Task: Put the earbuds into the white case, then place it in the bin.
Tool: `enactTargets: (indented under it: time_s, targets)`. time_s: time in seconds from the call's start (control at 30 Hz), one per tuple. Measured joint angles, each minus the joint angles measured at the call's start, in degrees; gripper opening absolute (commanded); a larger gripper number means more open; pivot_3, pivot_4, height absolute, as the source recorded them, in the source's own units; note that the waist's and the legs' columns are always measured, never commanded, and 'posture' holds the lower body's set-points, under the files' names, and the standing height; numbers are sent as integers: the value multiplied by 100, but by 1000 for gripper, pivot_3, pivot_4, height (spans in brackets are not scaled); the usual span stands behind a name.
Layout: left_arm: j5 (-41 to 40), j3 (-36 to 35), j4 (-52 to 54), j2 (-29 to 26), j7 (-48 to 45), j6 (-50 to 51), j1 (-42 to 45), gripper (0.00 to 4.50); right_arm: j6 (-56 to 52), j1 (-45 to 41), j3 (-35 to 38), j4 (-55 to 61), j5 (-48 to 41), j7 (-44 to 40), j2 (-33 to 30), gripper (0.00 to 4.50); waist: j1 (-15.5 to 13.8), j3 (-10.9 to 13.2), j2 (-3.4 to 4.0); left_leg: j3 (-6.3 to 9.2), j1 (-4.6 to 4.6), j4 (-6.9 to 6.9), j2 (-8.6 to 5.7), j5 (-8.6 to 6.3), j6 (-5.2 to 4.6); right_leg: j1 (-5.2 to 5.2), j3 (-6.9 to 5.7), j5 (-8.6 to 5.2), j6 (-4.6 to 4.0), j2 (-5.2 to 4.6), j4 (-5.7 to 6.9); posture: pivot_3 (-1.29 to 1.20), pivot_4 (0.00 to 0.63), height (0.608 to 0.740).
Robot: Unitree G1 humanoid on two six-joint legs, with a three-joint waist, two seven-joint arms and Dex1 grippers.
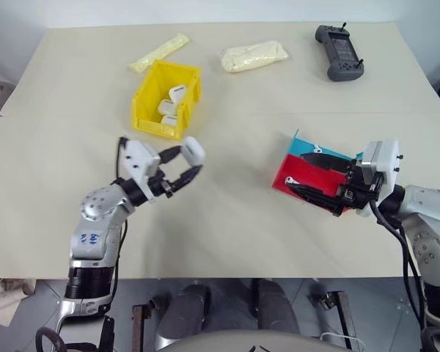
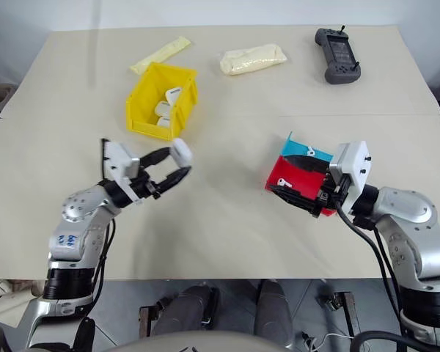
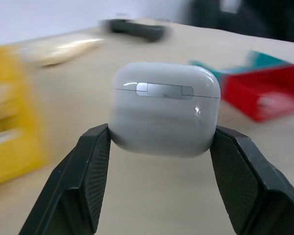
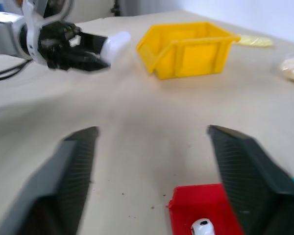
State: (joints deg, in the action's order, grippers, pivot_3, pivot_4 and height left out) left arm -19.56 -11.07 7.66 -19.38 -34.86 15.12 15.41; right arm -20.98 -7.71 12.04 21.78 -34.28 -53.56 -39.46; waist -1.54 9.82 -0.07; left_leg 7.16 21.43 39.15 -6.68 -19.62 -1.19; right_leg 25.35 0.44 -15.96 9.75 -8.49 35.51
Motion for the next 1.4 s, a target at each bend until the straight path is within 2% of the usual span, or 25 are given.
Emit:
enactTargets:
  time_s: [0.1,0.23,0.37,0.57,0.6,0.73,0.9,1.0,1.2,1.4]
  targets:
    - [-346,-513,42,159,593,211,189,2720,251,-40,139,-1,109,201,96,4469,-10,0,-1,1,-1,2,0,0,1,-1,-1,0,0,0,-1,0,150,740]
    - [-189,-553,-340,-40,1025,369,757,2720,364,-93,231,-47,113,388,188,4469,-18,-1,-3,2,-6,2,-4,0,1,-7,-2,0,0,0,1,0,150,740]
    - [352,-359,-1655,-320,1374,209,1818,2720,367,-77,220,-179,116,418,196,4469,-11,-1,-5,3,-10,1,-7,1,1,-13,-4,0,0,0,1,0,150,740]
    - [713,-234,-4166,-316,1555,-472,3432,2720,365,-142,163,-212,161,446,202,4469,17,1,-10,3,-11,-4,-10,0,0,-10,-7,0,1,-2,0,0,150,740]
    - [752,-172,-4452,-314,1477,-609,3577,3445,366,-147,157,-212,165,449,203,4500,30,1,-10,1,-11,-7,-10,-1,-1,-8,-7,0,1,-3,0,0,150,740]
    - [846,1,-5182,-321,1074,-974,3833,4457,366,-151,80,-210,195,481,234,4500,72,2,-12,-4,-10,-10,-8,-1,-1,-2,-9,0,1,-3,3,0,150,740]
    - [903,92,-5327,-467,818,-1127,3823,4457,365,-128,-48,-177,236,543,328,4500,102,2,-13,-4,-10,-7,-6,-1,-1,0,-9,0,1,-3,8,0,150,740]
    - [845,78,-4826,-723,552,-1056,3563,4457,356,-110,-51,-163,238,547,329,4500,146,2,-13,-3,-10,-8,-6,-1,-1,0,-8,0,1,-4,9,0,150,740]
    - [618,103,-3057,-1468,-575,-780,2162,4457,323,-61,-58,-174,266,416,128,4500,176,2,-12,-5,-11,-10,-2,-2,-2,5,-9,0,0,-3,9,0,150,740]
    - [259,-102,-1424,-2325,-1698,-752,182,4457,317,-5,-48,-501,278,-1,-175,4500,148,2,-12,-6,-11,-10,1,-3,-3,0,-7,2,-3,-3,3,0,150,740]
